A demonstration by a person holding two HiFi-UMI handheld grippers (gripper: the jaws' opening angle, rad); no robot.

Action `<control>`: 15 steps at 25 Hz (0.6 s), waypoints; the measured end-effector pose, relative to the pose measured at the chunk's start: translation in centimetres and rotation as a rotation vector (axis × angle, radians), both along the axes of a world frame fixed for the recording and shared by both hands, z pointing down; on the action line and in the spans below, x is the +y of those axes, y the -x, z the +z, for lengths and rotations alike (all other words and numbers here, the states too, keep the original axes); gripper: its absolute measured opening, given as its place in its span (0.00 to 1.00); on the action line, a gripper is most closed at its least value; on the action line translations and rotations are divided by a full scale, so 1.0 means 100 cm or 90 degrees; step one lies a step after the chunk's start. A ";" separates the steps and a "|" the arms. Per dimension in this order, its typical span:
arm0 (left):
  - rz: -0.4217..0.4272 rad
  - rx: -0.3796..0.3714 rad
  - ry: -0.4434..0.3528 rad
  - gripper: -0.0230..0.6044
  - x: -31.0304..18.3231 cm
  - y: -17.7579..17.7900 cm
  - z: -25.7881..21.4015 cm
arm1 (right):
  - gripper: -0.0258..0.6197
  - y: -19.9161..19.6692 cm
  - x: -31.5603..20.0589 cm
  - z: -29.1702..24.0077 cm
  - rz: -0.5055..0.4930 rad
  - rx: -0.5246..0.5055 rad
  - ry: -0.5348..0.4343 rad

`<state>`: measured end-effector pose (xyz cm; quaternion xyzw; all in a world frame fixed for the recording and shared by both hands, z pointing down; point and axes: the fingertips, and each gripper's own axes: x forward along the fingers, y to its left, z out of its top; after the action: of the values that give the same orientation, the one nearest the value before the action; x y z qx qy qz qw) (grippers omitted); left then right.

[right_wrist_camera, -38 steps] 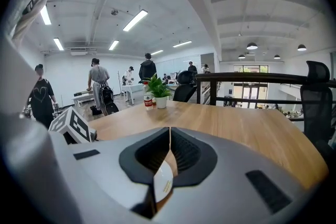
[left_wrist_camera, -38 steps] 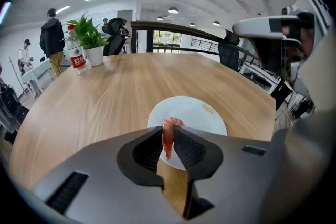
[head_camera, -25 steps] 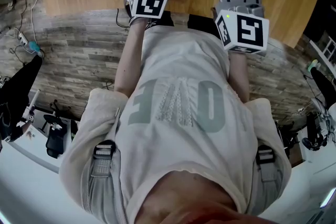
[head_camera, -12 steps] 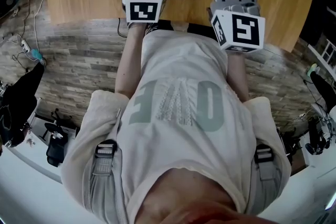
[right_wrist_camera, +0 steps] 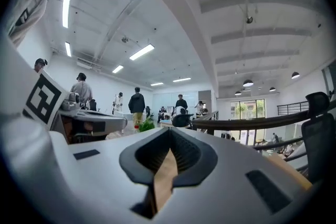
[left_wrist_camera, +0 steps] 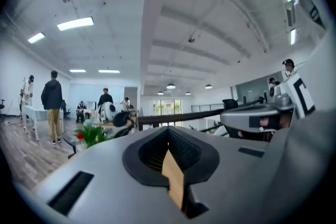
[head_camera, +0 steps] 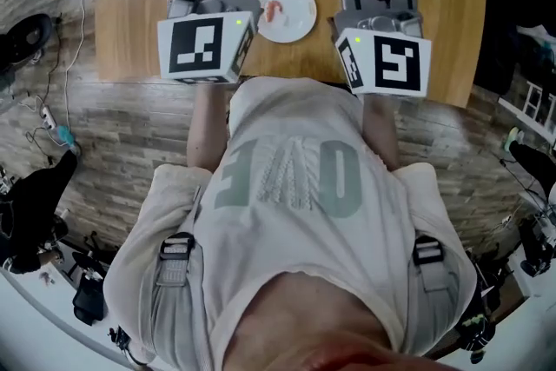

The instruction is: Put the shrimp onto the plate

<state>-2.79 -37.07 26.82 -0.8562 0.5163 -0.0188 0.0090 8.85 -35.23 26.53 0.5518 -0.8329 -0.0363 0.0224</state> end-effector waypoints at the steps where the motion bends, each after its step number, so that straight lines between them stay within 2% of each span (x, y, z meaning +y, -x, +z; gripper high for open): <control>1: -0.008 0.014 -0.035 0.05 0.001 0.003 -0.020 | 0.07 -0.002 0.001 -0.009 0.001 -0.011 -0.014; 4: -0.016 0.015 -0.119 0.05 0.008 0.002 -0.065 | 0.07 -0.010 0.005 -0.031 0.000 -0.038 -0.047; 8: -0.005 0.014 -0.199 0.05 0.023 -0.008 -0.105 | 0.07 -0.017 0.012 -0.047 0.000 -0.054 -0.071; 10: -0.001 0.015 -0.210 0.05 0.025 -0.011 -0.113 | 0.07 -0.018 0.012 -0.050 -0.002 -0.053 -0.071; 15: 0.003 0.008 -0.199 0.05 0.023 -0.014 -0.109 | 0.07 -0.016 0.009 -0.044 -0.007 -0.031 -0.059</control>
<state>-1.36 -34.73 15.90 -0.8457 0.5109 0.0673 0.1388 10.44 -34.35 22.11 0.5484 -0.8336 -0.0615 -0.0233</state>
